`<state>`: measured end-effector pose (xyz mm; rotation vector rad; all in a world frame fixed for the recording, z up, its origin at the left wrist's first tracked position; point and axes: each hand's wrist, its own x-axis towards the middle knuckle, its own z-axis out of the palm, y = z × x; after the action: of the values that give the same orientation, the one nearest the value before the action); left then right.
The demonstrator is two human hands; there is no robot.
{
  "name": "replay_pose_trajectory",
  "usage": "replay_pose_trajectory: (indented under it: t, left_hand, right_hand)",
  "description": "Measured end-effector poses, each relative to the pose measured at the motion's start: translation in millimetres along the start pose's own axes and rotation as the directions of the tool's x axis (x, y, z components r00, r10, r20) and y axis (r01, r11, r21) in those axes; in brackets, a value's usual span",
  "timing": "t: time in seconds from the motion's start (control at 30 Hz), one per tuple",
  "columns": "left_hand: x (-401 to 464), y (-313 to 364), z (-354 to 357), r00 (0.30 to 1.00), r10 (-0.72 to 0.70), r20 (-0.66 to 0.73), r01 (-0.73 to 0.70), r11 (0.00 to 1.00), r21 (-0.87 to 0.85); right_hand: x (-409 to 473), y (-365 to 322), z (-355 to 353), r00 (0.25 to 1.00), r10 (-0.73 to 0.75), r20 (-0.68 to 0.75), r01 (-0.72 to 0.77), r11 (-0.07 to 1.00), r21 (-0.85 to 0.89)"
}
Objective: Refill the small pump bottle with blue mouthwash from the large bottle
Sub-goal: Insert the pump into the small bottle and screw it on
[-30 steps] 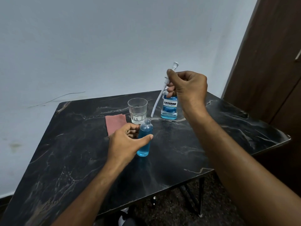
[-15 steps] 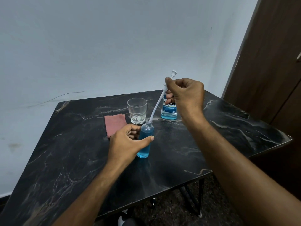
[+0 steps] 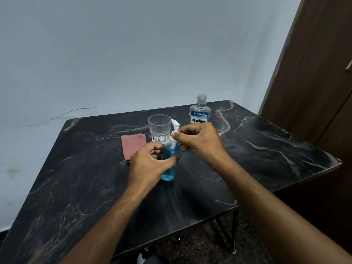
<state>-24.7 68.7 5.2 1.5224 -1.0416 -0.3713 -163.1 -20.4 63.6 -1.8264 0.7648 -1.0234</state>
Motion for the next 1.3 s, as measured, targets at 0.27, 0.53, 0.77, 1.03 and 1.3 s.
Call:
replay_pose_trajectory:
  t: [0.27, 0.53, 0.77, 1.03, 1.3]
  left_hand:
    - [2.3, -4.9, 4.2, 1.000, 0.019, 0.002, -0.019, 1.000, 0.022]
    - [0.9, -8.4, 7.7, 1.000, 0.016, -0.004, -0.016, 1.000, -0.014]
    - [1.9, -10.9, 10.4, 0.999, 0.024, -0.022, -0.025, 0.999, -0.037]
    - [2.5, -16.1, 11.4, 0.999, 0.047, -0.027, -0.048, 0.998, -0.028]
    - [2.4, -17.3, 12.8, 0.999, 0.027, -0.029, -0.029, 0.997, -0.069]
  right_hand:
    - [-5.9, 1.0, 1.9, 0.998, 0.030, -0.056, -0.030, 0.999, 0.014]
    - [-8.0, 3.3, 2.2, 0.982, 0.185, 0.048, -0.190, 0.967, 0.170]
    - [-11.6, 9.3, 13.1, 0.978, 0.210, -0.014, -0.192, 0.916, 0.351]
    - [-11.3, 10.1, 18.9, 0.982, 0.181, 0.059, -0.190, 0.922, 0.337]
    - [-13.1, 13.5, 19.2, 0.988, 0.153, -0.017, -0.138, 0.926, 0.350]
